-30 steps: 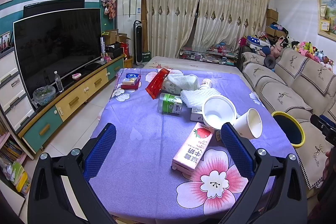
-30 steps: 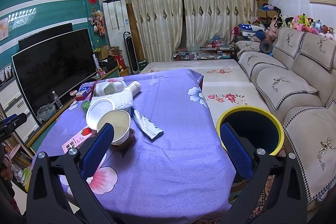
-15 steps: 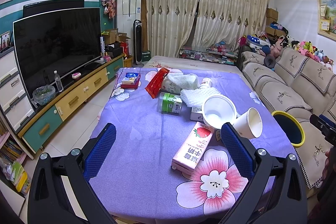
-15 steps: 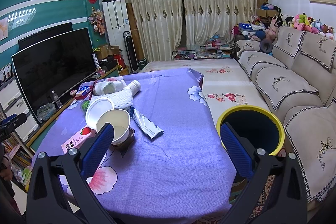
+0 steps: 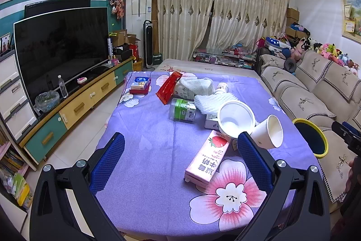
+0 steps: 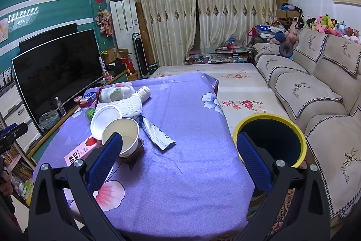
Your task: Collect trash
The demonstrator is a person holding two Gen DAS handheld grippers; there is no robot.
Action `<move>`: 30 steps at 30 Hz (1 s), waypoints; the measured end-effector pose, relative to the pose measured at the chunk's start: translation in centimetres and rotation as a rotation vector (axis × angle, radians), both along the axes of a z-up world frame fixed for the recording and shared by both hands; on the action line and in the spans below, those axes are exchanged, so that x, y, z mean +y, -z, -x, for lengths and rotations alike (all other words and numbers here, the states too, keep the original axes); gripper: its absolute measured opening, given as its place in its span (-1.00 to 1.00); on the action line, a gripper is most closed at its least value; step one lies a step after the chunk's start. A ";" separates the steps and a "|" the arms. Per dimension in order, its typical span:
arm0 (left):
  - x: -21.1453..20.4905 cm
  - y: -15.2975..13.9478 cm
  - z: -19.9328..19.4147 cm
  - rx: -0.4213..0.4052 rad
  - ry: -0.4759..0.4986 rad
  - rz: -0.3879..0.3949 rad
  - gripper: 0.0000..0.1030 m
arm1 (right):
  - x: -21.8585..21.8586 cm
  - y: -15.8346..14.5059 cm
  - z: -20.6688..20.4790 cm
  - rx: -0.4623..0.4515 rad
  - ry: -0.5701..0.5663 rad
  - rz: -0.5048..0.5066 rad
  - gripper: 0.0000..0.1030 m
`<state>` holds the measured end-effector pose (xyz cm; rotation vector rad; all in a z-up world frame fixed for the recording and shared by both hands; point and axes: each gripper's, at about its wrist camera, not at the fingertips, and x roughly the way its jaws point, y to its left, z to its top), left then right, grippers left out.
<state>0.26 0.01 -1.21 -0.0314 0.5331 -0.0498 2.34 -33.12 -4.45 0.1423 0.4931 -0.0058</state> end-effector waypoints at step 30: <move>1.3 2.6 -3.2 0.084 -0.014 0.007 0.91 | 6.7 7.2 -14.6 0.283 -0.222 -0.066 -0.57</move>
